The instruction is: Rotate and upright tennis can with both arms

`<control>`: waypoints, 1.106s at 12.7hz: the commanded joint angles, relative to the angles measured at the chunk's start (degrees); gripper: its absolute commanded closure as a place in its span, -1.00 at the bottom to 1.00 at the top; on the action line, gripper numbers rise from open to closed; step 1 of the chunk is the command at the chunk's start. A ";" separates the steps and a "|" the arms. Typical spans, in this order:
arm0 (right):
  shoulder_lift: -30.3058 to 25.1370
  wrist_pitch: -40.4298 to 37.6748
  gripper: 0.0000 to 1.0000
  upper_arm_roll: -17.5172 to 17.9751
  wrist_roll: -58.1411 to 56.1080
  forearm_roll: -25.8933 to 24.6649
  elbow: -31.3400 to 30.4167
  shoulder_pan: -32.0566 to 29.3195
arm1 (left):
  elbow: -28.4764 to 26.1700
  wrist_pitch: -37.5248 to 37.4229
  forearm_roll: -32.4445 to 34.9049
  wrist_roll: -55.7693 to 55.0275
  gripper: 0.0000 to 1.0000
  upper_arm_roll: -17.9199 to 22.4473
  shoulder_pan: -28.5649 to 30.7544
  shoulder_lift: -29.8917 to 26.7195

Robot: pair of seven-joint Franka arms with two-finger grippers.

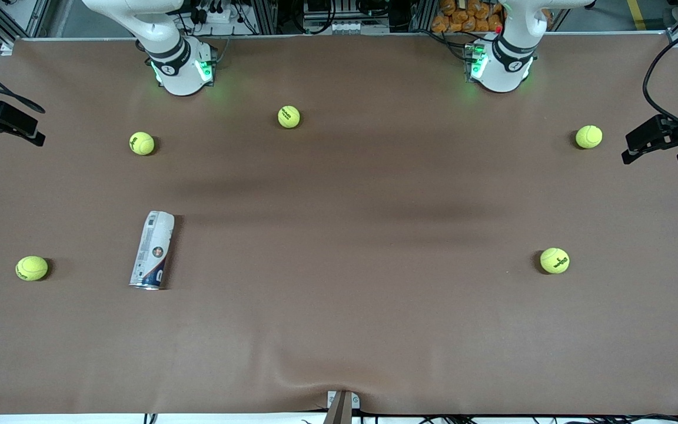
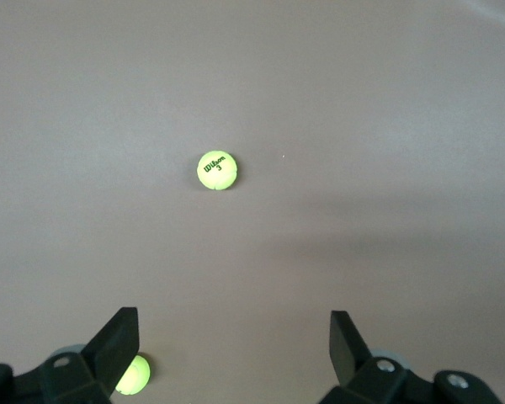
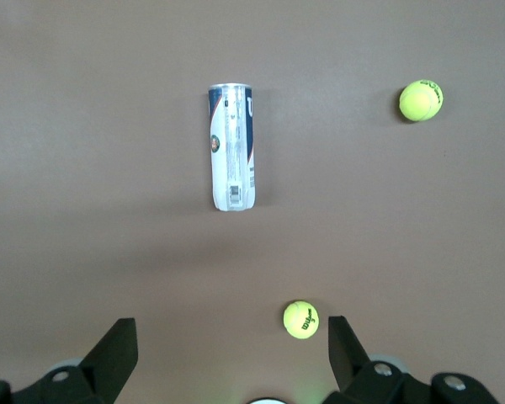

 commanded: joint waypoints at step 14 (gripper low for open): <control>5.43 1.02 -1.00 -0.11 0.89 0.45 -0.29 2.23 | 1.03 -0.93 0.41 0.41 -1.00 -0.72 0.47 0.32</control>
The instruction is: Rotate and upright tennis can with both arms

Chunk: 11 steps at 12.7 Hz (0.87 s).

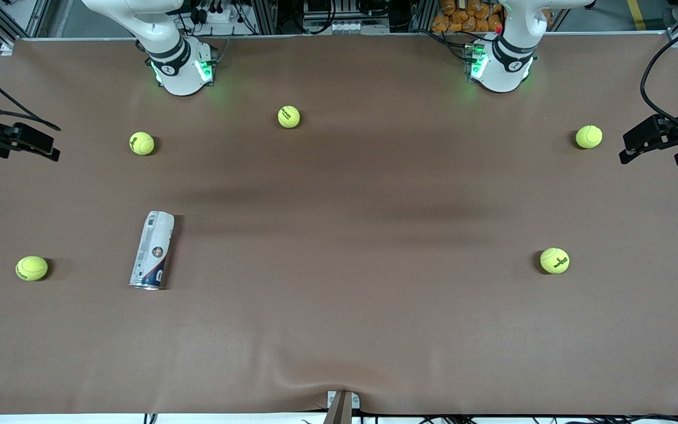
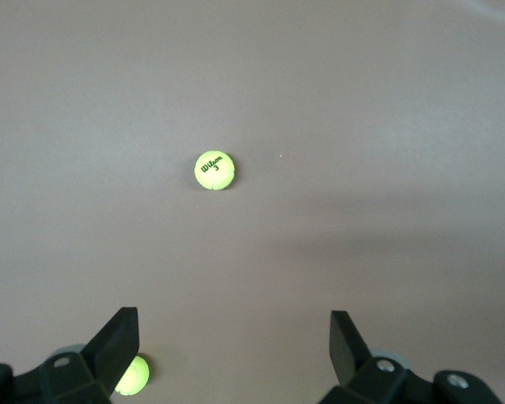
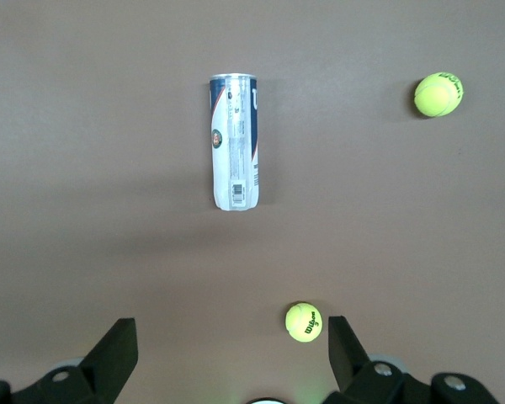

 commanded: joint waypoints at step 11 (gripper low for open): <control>16.04 16.73 -1.00 -0.19 0.45 0.53 -5.04 5.72 | 1.03 -0.99 0.41 0.33 -1.00 -0.24 0.41 0.32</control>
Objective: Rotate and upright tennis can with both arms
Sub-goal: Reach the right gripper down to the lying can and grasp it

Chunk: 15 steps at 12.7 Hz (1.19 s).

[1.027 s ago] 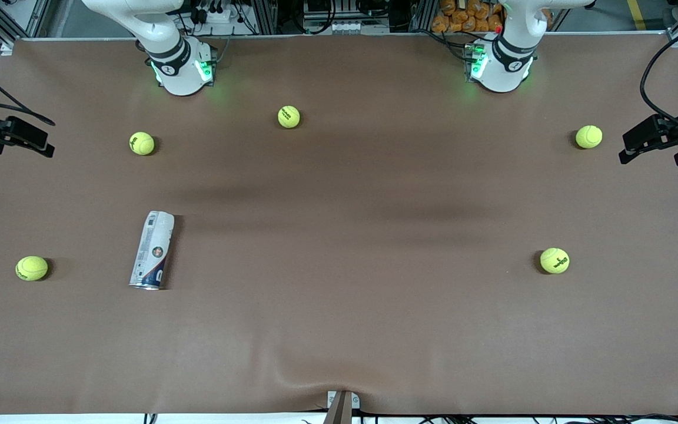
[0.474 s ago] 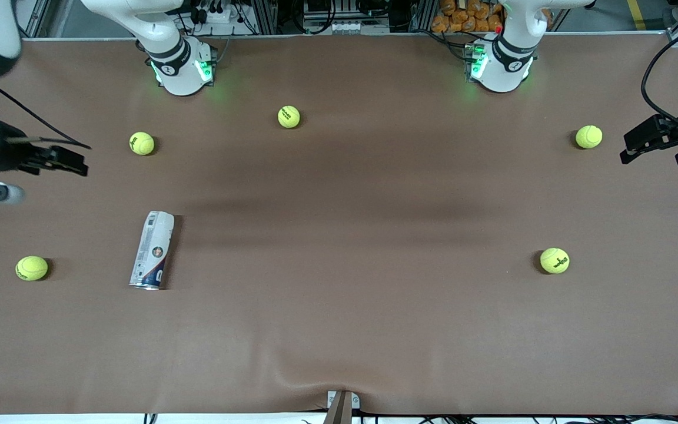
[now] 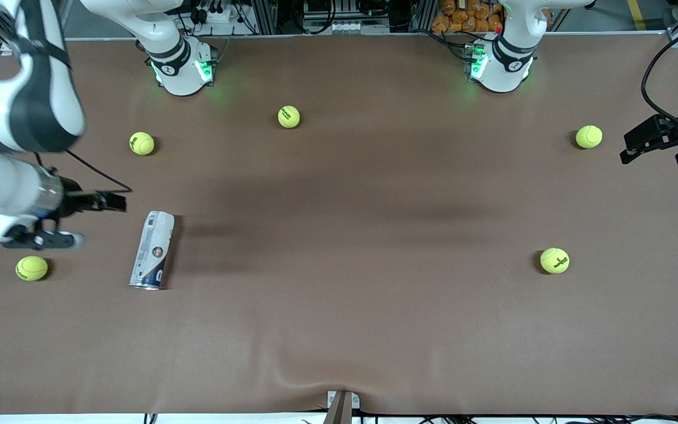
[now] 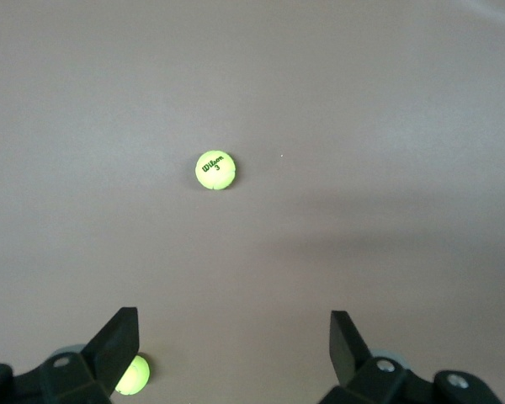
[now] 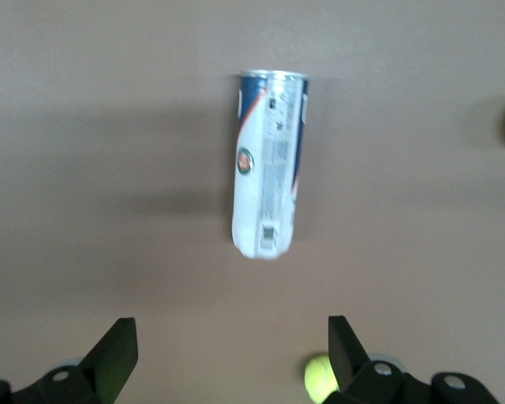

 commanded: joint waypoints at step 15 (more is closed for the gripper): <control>18.60 23.03 -1.00 -0.42 -8.26 0.33 -2.45 -3.04 | 0.93 -1.05 0.41 0.41 -1.00 -0.27 0.38 0.31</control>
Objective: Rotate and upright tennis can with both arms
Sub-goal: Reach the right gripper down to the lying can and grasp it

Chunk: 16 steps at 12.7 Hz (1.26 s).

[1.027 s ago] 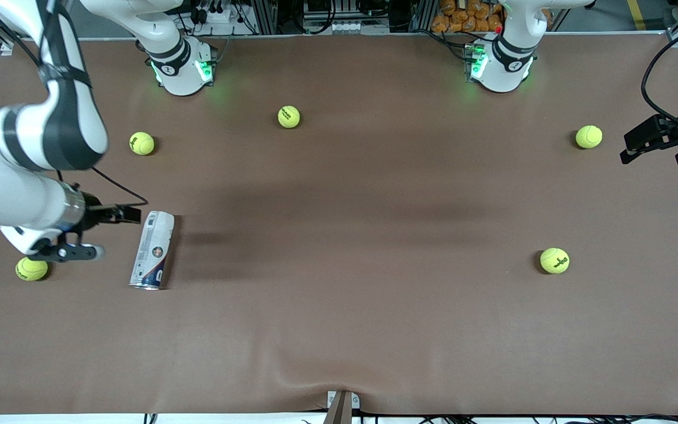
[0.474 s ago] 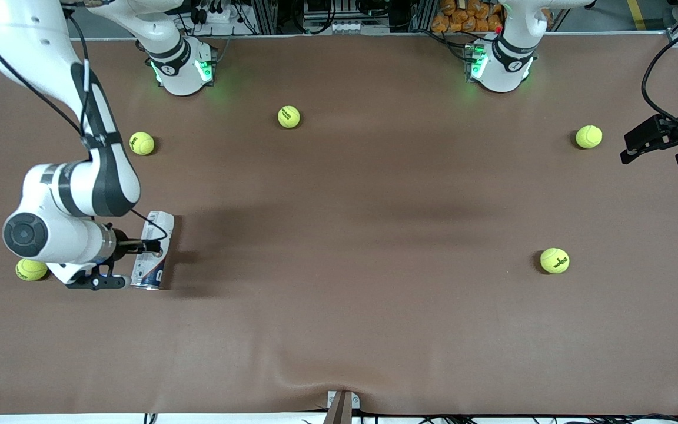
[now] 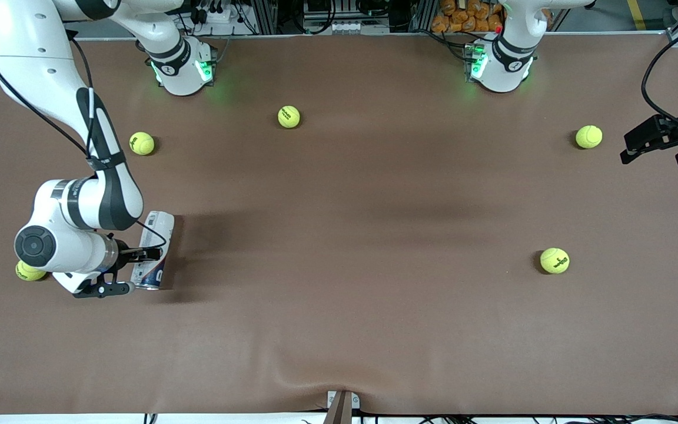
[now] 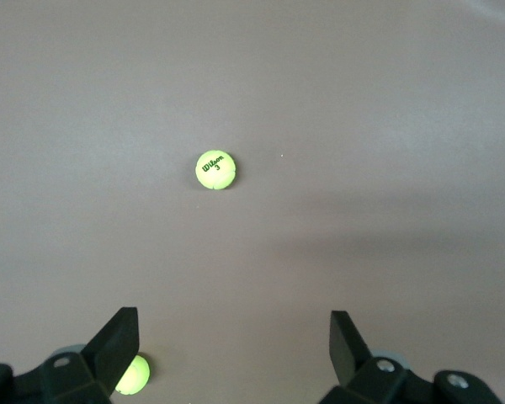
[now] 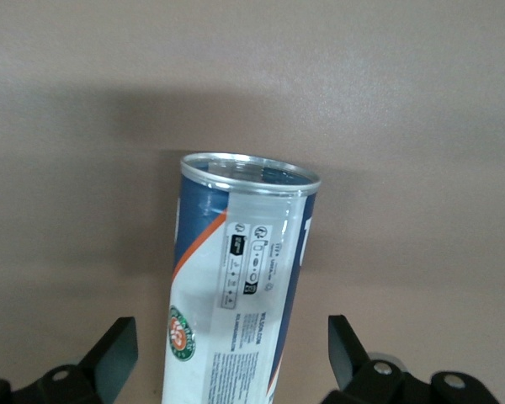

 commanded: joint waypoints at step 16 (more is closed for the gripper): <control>2.58 1.37 -1.00 0.51 -1.00 0.59 -7.38 -0.37 | 0.99 -1.00 0.41 0.33 -1.00 -0.28 0.28 0.28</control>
